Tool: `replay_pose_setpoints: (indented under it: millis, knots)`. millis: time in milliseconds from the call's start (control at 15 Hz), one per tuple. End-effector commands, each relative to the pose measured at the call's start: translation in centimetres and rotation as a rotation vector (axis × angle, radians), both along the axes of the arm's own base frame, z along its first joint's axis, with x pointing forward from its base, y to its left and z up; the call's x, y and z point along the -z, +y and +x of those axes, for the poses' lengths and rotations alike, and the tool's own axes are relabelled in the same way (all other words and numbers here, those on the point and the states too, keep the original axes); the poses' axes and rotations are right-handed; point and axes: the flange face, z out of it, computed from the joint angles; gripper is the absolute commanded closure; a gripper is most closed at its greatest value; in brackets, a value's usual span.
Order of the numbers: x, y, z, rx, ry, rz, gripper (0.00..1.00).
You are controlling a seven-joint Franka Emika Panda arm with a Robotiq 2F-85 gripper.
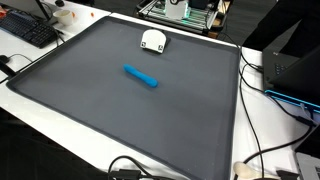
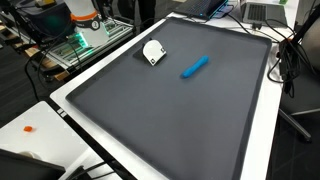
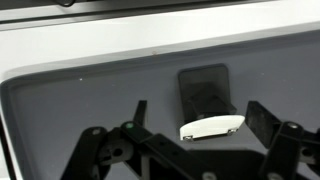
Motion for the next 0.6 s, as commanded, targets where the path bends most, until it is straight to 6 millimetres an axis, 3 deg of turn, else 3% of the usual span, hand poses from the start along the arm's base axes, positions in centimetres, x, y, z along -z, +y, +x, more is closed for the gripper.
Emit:
replay_pose_setpoints:
  millis: [0, 533]
  knots:
    - [1.8, 1.8, 1.3, 0.190, -0.021, 0.070, 0.00]
    - [5.1, 3.0, 3.0, 0.562, -0.022, 0.155, 0.00]
